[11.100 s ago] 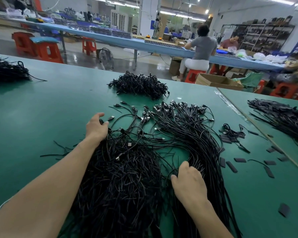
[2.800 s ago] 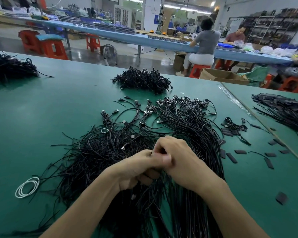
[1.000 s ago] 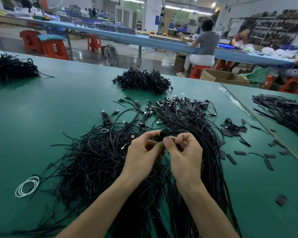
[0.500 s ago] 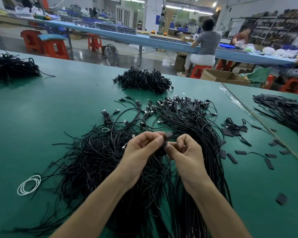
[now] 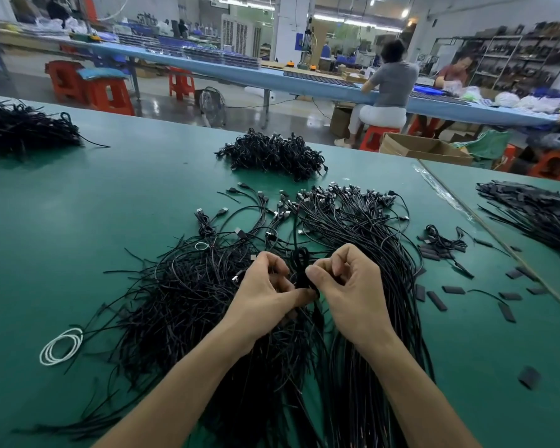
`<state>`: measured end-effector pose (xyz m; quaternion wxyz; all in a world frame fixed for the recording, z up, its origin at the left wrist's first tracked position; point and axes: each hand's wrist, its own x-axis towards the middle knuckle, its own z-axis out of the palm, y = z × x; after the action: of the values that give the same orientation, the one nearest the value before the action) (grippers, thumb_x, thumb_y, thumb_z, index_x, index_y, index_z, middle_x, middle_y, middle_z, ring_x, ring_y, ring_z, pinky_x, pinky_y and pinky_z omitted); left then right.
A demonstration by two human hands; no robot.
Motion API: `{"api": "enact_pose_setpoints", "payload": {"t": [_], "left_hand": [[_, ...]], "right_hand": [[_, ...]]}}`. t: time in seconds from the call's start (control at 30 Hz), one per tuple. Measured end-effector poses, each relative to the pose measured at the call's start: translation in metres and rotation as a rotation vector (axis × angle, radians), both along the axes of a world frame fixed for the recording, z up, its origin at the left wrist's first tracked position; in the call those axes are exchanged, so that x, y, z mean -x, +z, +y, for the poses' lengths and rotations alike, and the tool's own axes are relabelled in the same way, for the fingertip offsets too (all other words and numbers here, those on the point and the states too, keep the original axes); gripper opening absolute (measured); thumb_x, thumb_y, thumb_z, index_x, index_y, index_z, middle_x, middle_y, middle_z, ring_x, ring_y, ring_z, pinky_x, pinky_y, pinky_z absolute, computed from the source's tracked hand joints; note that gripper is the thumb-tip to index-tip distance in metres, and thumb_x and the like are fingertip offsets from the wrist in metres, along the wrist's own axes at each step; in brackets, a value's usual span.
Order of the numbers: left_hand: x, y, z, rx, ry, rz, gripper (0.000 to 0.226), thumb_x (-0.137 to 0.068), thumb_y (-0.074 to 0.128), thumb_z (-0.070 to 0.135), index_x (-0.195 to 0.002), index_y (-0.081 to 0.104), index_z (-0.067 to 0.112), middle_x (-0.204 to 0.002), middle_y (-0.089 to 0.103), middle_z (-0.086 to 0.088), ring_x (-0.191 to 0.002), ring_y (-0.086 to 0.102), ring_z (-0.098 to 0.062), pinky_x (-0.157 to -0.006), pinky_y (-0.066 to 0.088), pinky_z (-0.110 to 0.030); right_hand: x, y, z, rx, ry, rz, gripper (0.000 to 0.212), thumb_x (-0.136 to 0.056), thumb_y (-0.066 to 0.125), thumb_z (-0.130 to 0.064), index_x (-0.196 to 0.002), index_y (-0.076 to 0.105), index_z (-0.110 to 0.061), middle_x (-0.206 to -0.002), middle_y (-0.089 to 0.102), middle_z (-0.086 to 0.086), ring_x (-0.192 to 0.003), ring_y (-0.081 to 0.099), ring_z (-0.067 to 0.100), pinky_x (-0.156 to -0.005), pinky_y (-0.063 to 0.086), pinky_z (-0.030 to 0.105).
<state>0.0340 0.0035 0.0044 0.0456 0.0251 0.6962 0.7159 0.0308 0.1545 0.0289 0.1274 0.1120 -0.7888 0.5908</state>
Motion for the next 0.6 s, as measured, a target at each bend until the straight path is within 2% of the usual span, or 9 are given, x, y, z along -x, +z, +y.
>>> {"api": "enact_pose_setpoints", "payload": {"t": [0.07,0.17,0.23,0.3,0.37,0.5,0.6], "left_hand": [[-0.002,-0.001,0.001,-0.015,0.026,-0.018,0.050,-0.075,0.088,0.022,-0.099,0.045,0.009,-0.061,0.063,0.000,-0.049,0.062,-0.018,-0.044,0.047,-0.025],[-0.003,-0.002,0.004,-0.130,0.092,-0.039,0.031,-0.085,0.077,0.008,-0.095,0.048,0.003,-0.075,0.068,-0.013,-0.064,0.072,-0.025,-0.053,0.055,-0.027],[0.000,-0.001,0.003,-0.256,0.161,-0.053,0.015,-0.092,0.064,-0.003,-0.091,0.051,0.005,-0.078,0.068,-0.011,-0.071,0.073,-0.022,-0.058,0.057,-0.026],[0.003,0.003,0.002,-0.426,0.185,-0.114,0.014,-0.097,0.052,-0.002,-0.090,0.053,0.009,-0.081,0.067,-0.010,-0.072,0.068,-0.019,-0.058,0.057,-0.027],[0.005,0.008,0.001,-0.521,0.142,-0.147,0.013,-0.098,0.047,0.008,-0.090,0.054,0.016,-0.082,0.069,-0.008,-0.069,0.064,-0.017,-0.057,0.052,-0.028],[0.004,0.010,0.004,-0.422,0.105,-0.055,0.020,-0.100,0.051,0.033,-0.084,0.056,0.022,-0.077,0.068,0.001,-0.067,0.059,-0.010,-0.067,0.043,-0.029],[0.001,0.007,0.002,-0.409,0.097,0.032,0.024,-0.079,0.068,0.051,-0.072,0.061,0.029,-0.075,0.063,0.007,-0.065,0.050,-0.007,-0.061,0.042,-0.019]], "right_hand": [[-0.001,0.000,-0.002,0.014,0.020,0.001,0.050,-0.086,0.072,-0.001,-0.063,0.042,-0.034,-0.073,0.068,-0.006,-0.069,0.064,0.010,-0.068,0.056,0.027],[-0.002,-0.004,-0.004,0.035,0.040,-0.025,0.049,-0.086,0.072,0.001,-0.065,0.039,-0.029,-0.071,0.067,-0.001,-0.066,0.063,0.011,-0.067,0.056,0.028],[-0.003,-0.007,-0.004,0.059,0.050,-0.043,0.044,-0.086,0.071,0.003,-0.068,0.038,-0.020,-0.070,0.065,0.000,-0.067,0.062,0.009,-0.070,0.055,0.027],[-0.004,-0.011,-0.004,0.094,0.081,-0.082,0.043,-0.086,0.070,0.006,-0.069,0.037,-0.017,-0.070,0.062,0.003,-0.069,0.062,0.010,-0.072,0.055,0.028],[-0.005,-0.013,-0.005,0.134,0.104,-0.132,0.043,-0.086,0.070,0.006,-0.069,0.037,-0.017,-0.070,0.059,0.004,-0.070,0.059,0.011,-0.072,0.054,0.026],[-0.005,-0.016,-0.003,0.227,0.152,-0.199,0.044,-0.086,0.069,0.006,-0.071,0.035,-0.017,-0.068,0.058,0.000,-0.065,0.054,0.008,-0.066,0.048,0.020],[-0.004,-0.017,-0.001,0.241,0.167,-0.202,0.044,-0.087,0.069,0.006,-0.071,0.035,-0.017,-0.069,0.060,0.002,-0.065,0.055,0.010,-0.064,0.047,0.020]]}}
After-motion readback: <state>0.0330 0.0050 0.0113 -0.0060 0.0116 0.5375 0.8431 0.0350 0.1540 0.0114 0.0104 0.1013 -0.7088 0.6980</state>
